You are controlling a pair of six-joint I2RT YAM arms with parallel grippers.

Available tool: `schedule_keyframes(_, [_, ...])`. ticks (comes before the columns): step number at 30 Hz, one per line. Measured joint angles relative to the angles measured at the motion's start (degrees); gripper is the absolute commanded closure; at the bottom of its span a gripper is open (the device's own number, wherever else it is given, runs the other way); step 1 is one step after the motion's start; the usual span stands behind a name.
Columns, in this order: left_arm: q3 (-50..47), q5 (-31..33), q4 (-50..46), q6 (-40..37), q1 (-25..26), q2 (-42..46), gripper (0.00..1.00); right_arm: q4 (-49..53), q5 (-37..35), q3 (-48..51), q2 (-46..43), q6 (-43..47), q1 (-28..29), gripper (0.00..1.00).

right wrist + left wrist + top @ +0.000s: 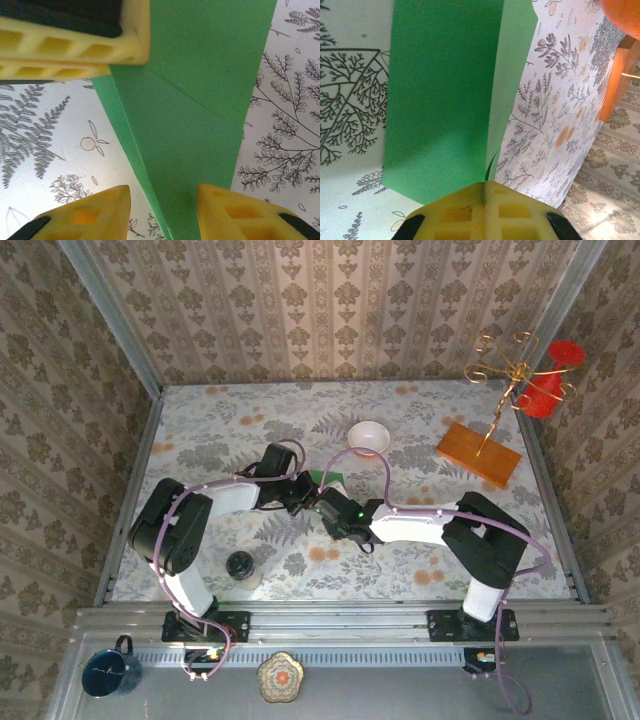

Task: Fold a paper plane with a square sheet of paper (pick it up from the middle)
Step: Fourth fold the wing at the center of the table.

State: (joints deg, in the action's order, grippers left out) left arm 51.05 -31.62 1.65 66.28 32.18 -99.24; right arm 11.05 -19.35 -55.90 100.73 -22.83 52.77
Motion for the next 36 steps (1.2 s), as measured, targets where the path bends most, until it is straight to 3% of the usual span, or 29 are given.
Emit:
schedule_keyframes(21, [0.0, 0.0, 0.0, 0.0, 0.0, 0.0, 0.91, 0.4, -4.1, -0.7, 2.1, 0.7, 0.0, 0.79])
schedule_keyframes(24, [0.0, 0.0, -0.1, 0.0, 0.0, 0.0, 0.85, 0.4, -4.3, -0.7, 2.1, 1.0, 0.1, 0.84])
schedule_keyframes(29, [0.0, 0.0, -1.9, -0.1, -1.0, 0.1, 0.65, 0.6, -4.3, -0.6, 2.1, 1.7, 0.1, 0.88])
schedule_keyframes(36, [0.0, 0.9, -6.5, -2.9, -7.9, 5.5, 0.53, 0.5, -2.4, 0.3, 1.7, 2.3, 0.0, 0.92])
